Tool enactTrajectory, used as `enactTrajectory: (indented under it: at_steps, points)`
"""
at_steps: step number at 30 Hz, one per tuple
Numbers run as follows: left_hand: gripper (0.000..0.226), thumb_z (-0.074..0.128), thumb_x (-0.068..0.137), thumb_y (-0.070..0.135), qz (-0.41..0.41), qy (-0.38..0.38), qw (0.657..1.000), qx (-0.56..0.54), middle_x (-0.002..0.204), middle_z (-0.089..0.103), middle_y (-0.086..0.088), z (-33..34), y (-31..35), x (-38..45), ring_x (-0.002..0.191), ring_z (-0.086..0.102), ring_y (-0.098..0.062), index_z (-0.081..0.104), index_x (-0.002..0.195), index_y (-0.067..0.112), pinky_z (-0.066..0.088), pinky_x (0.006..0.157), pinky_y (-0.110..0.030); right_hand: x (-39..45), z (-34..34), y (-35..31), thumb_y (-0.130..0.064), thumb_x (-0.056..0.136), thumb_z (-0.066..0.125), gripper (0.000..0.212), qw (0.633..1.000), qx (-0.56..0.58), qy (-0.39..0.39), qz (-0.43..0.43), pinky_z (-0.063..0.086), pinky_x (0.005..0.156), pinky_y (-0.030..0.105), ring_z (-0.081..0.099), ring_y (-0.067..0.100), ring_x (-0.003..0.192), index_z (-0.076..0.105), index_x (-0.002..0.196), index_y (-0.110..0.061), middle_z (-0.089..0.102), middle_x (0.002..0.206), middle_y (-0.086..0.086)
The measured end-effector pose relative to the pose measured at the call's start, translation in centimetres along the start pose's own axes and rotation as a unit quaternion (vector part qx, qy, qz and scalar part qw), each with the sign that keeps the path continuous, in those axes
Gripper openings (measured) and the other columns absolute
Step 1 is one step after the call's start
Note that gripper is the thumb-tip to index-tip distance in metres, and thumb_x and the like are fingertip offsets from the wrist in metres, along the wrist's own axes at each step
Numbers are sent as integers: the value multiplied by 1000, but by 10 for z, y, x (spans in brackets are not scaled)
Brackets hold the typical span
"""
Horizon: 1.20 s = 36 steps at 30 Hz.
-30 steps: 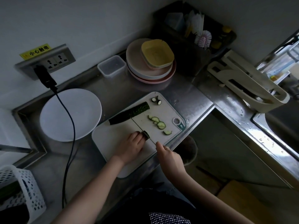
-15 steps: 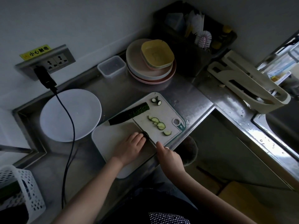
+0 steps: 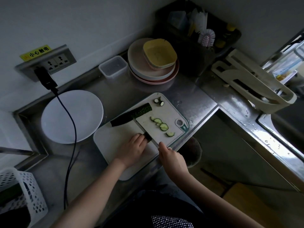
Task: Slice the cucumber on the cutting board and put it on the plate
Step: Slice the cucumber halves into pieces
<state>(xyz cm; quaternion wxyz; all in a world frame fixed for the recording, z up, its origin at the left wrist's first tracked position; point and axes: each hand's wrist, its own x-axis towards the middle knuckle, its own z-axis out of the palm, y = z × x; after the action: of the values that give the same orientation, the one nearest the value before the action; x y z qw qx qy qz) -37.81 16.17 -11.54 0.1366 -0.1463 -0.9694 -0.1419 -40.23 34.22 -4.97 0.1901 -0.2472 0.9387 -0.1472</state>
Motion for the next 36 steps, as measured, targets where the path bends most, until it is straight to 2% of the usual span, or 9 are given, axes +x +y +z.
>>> enactTrajectory:
  at_steps: [6,10,15,20,22,27,29,32,36]
  points:
    - [32,37,77,11,0,-11,1000,-17,104,58,-18,3,-3,-1,101,43,-30,45,108,3,55,73,-40,3,1,3,-26,101,35,16,1000,-9,-13,-6,47,54,40,60,32,69,41,107,-13,59,83,6]
    - [36,39,75,14,3,-18,1000,-14,108,53,-18,4,-4,0,103,43,-30,45,109,2,54,75,-41,7,8,7,-15,95,43,14,999,-19,-33,-5,48,54,39,63,34,71,38,107,-15,61,83,6]
    - [37,40,75,13,-3,-24,1000,-11,101,64,-20,6,-5,-3,103,43,-31,44,110,3,54,75,-42,7,11,6,-11,93,44,18,999,-30,-41,-3,45,52,36,63,34,70,39,109,-14,63,86,7]
    - [36,41,75,14,-8,-17,1000,-19,102,60,-16,4,-4,-3,101,44,-28,46,109,5,54,77,-39,7,2,7,-20,98,39,5,1000,7,-20,11,44,52,39,60,33,68,37,100,-16,57,77,5]
    - [33,41,77,15,-12,-15,999,-25,102,59,-15,4,-5,-3,101,45,-27,47,109,7,55,78,-39,4,-1,5,-23,100,37,8,1000,13,5,11,42,50,39,58,31,63,38,99,-15,52,72,3]
    - [28,48,79,10,-18,-1,1000,-18,99,59,-17,4,-4,-5,101,45,-29,53,106,4,55,74,-40,1,6,0,-21,99,39,7,1000,-20,0,-11,42,50,35,59,29,65,38,104,-16,52,78,1]
    - [26,44,79,11,-16,4,1000,-9,98,57,-16,3,-4,-4,100,45,-30,54,102,3,55,71,-38,0,10,-1,-17,97,41,10,999,-35,-11,-11,44,50,36,61,30,67,36,105,-17,53,80,0]
    - [26,42,78,11,-8,12,1000,1,97,54,-16,3,-4,-5,98,46,-30,59,96,1,55,69,-38,-3,10,-2,-13,95,43,15,998,-54,-17,-16,39,50,34,61,30,68,37,108,-15,54,84,2]
    - [26,42,79,11,-4,9,1000,0,95,58,-19,5,-5,-7,98,45,-30,59,95,0,56,68,-39,-4,10,-3,-9,90,49,25,998,-58,-17,-27,40,49,34,63,31,70,35,110,-17,59,88,5]
